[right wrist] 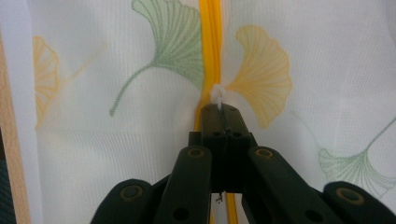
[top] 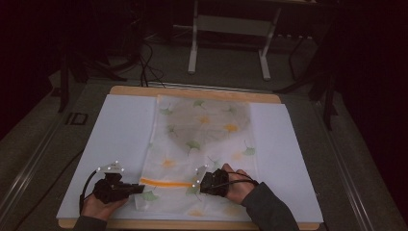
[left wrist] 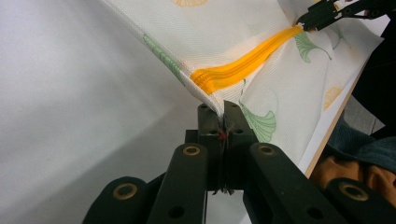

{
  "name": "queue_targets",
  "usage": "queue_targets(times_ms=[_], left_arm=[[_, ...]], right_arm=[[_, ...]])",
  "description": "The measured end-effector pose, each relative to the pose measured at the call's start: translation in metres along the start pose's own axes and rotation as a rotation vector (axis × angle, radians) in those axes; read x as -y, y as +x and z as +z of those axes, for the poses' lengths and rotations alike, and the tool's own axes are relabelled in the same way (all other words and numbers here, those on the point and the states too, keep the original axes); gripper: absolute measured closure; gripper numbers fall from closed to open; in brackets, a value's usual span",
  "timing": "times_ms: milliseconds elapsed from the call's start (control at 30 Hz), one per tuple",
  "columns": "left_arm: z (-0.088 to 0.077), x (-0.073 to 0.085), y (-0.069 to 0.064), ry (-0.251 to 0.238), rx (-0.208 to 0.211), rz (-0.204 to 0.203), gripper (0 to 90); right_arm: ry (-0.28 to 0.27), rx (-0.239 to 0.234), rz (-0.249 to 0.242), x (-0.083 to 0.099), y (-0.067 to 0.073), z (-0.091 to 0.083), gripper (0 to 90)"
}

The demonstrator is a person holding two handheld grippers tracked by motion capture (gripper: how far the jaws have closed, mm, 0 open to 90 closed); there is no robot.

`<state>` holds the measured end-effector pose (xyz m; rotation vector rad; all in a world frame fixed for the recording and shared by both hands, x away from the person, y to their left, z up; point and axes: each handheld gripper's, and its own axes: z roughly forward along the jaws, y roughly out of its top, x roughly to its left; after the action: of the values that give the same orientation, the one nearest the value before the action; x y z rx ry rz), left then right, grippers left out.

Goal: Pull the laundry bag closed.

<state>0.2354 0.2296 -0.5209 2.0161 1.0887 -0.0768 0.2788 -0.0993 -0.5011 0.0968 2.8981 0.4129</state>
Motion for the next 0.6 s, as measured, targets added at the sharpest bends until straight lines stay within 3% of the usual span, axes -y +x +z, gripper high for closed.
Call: queue_targets(times_ms=[600], left_arm=[[-0.001,0.001,0.001,0.007,-0.015,-0.007,88.7]], right_arm=[[0.022,0.016,0.040,0.023,-0.003,-0.004,90.0]])
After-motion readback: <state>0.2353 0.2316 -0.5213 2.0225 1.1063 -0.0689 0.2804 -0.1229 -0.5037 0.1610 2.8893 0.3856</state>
